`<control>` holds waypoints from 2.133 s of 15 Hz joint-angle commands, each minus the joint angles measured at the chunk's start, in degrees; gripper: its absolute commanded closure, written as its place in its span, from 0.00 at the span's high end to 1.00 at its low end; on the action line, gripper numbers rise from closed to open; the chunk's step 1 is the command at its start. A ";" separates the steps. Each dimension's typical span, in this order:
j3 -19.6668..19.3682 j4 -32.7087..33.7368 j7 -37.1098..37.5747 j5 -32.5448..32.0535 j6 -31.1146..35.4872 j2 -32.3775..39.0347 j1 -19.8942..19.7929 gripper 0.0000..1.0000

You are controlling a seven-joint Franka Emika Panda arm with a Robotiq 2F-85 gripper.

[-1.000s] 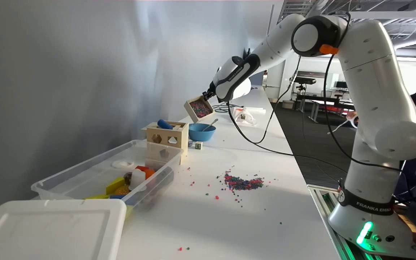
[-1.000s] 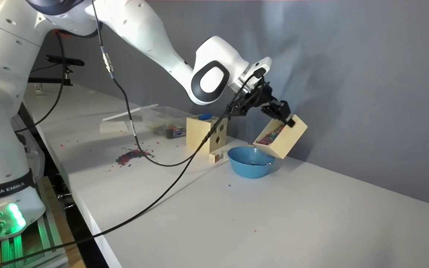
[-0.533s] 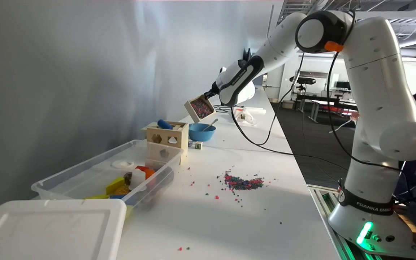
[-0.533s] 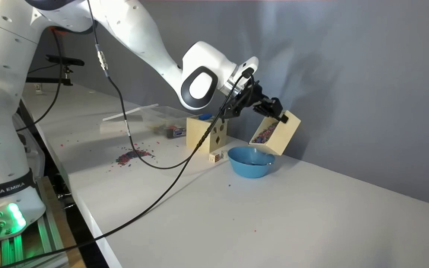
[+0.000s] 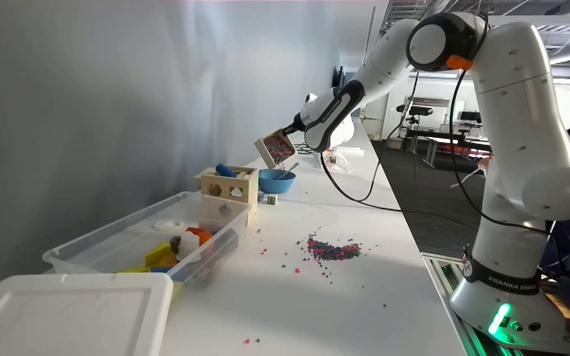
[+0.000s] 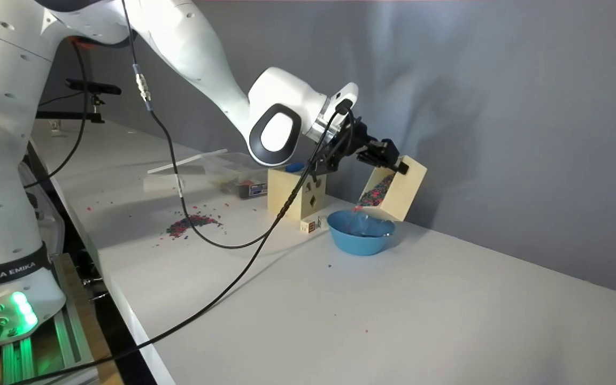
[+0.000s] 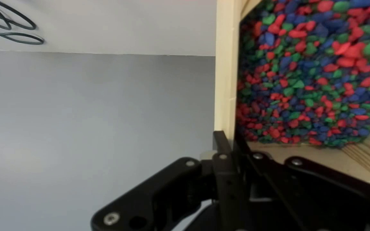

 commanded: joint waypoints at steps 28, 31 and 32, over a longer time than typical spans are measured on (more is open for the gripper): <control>8.17 -1.80 -3.21 1.15 4.70 1.50 -4.48 0.07; 8.27 -1.85 -3.20 1.13 4.66 1.46 -4.48 0.07; 8.30 -1.86 -3.20 1.13 4.66 1.45 -4.48 0.07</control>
